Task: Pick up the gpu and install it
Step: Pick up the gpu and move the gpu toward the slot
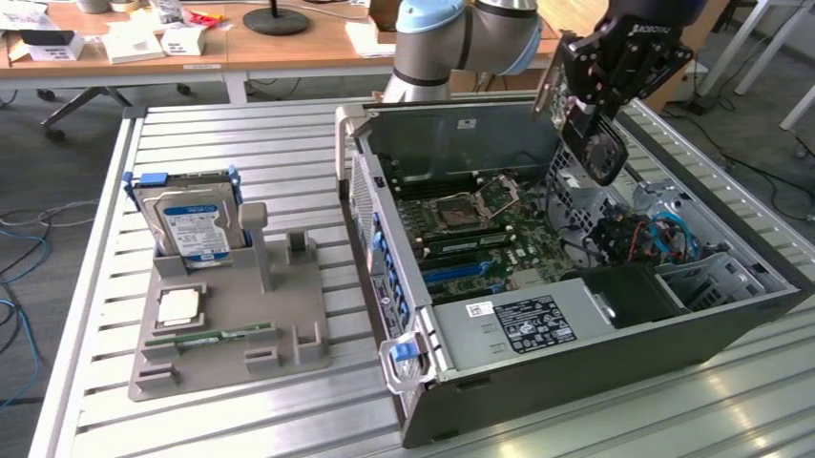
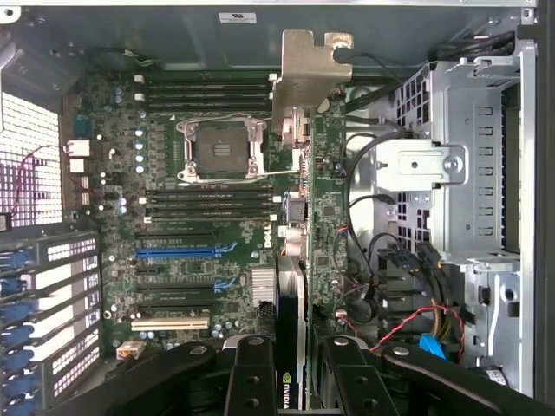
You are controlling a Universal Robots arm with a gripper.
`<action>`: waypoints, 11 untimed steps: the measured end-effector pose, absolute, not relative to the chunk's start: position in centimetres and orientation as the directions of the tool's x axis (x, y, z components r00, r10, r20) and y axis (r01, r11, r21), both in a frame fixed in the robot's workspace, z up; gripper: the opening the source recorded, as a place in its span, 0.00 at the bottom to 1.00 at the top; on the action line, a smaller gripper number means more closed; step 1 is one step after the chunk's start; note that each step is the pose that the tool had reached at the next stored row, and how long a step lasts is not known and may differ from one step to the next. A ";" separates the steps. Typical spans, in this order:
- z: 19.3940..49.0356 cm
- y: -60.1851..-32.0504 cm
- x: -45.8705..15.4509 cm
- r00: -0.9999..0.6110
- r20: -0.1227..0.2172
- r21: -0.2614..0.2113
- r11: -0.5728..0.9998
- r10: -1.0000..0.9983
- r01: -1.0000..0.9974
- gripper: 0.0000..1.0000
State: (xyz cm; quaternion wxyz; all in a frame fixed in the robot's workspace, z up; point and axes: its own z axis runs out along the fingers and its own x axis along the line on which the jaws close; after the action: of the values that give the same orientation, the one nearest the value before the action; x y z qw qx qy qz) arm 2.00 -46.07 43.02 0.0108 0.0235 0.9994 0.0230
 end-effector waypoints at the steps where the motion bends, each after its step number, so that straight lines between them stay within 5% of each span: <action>1: 43.0 -46.1 2.2 -0.999 -0.021 0.047 0.998 0.047 0.046 0.26; 11: 43.0 -46.0 3.9 -0.999 -0.021 0.047 0.998 0.047 0.046 0.26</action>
State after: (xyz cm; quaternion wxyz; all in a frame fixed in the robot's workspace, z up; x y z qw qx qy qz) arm 3.94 -46.05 42.98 0.0108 0.0234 0.9994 0.0233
